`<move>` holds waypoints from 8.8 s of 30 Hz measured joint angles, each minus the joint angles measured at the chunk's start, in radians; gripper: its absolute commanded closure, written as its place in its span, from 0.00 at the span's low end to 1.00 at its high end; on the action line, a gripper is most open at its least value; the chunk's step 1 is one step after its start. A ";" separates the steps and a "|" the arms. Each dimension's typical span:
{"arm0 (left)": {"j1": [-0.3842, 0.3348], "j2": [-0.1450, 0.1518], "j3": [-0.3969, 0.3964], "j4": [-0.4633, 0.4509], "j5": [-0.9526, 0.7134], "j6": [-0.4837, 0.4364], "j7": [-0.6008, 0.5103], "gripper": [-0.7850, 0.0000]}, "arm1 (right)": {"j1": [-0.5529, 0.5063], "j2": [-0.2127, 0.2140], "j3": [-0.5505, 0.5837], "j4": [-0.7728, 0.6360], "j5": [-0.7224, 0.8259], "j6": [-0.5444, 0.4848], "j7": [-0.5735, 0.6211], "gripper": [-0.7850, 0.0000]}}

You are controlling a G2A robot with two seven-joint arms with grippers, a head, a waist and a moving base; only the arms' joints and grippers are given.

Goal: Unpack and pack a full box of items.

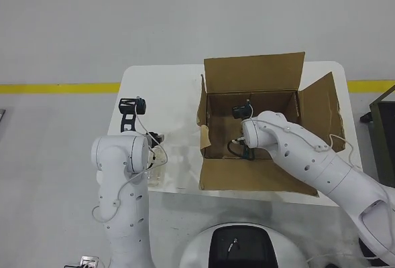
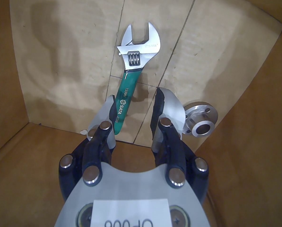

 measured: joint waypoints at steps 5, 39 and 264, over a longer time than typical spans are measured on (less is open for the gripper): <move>0.000 0.000 0.000 0.000 0.000 0.000 0.000 0.00 | -0.004 -0.009 0.006 0.014 -0.003 -0.008 -0.003 0.55; 0.000 0.000 0.000 0.000 0.000 0.000 0.000 0.00 | -0.017 -0.065 0.048 0.100 -0.051 -0.047 0.004 0.60; 0.000 0.000 0.000 0.000 0.000 0.000 0.000 0.00 | -0.678 0.175 1.273 -1.105 -0.115 -0.439 -0.154 1.00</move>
